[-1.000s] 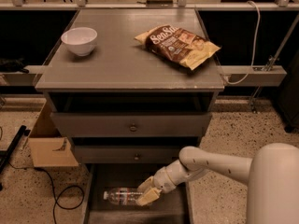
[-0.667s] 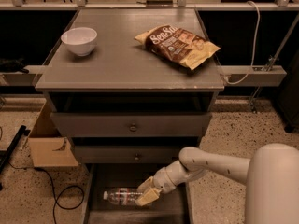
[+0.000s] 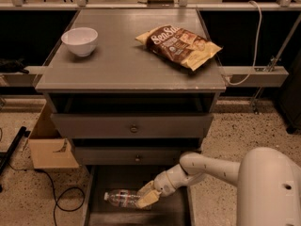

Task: Place water bottle into bottom drawer

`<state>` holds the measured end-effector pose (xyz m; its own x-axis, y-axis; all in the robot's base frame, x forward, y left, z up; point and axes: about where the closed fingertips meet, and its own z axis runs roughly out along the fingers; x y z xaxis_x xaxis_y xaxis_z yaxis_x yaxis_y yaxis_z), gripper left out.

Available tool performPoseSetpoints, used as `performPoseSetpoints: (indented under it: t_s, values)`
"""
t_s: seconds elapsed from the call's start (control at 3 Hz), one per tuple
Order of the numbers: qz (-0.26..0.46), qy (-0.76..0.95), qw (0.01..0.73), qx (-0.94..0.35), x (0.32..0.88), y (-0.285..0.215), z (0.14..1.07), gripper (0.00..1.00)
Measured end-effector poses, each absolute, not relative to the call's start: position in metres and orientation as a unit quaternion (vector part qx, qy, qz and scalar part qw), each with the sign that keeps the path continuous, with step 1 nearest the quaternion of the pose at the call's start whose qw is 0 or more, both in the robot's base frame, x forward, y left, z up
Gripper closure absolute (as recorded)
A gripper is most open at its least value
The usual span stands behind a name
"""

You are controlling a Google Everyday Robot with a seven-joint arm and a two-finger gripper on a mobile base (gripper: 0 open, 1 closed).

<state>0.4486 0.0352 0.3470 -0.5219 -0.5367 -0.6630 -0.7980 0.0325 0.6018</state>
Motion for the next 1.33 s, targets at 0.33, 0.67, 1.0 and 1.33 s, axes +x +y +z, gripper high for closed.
performPoseSetpoints:
  t_s: [0.33, 0.67, 1.0, 1.33]
  values:
    - [0.511, 0.707, 0.128, -0.472, 0.449, 0.035, 0.347, 1.0]
    - [0.514, 0.714, 0.12, -0.46, 0.444, 0.03, 0.335, 1.0]
    - [0.52, 0.72, 0.117, -0.445, 0.438, 0.022, 0.323, 1.0]
    - [0.53, 0.726, 0.12, -0.422, 0.43, 0.009, 0.311, 1.0]
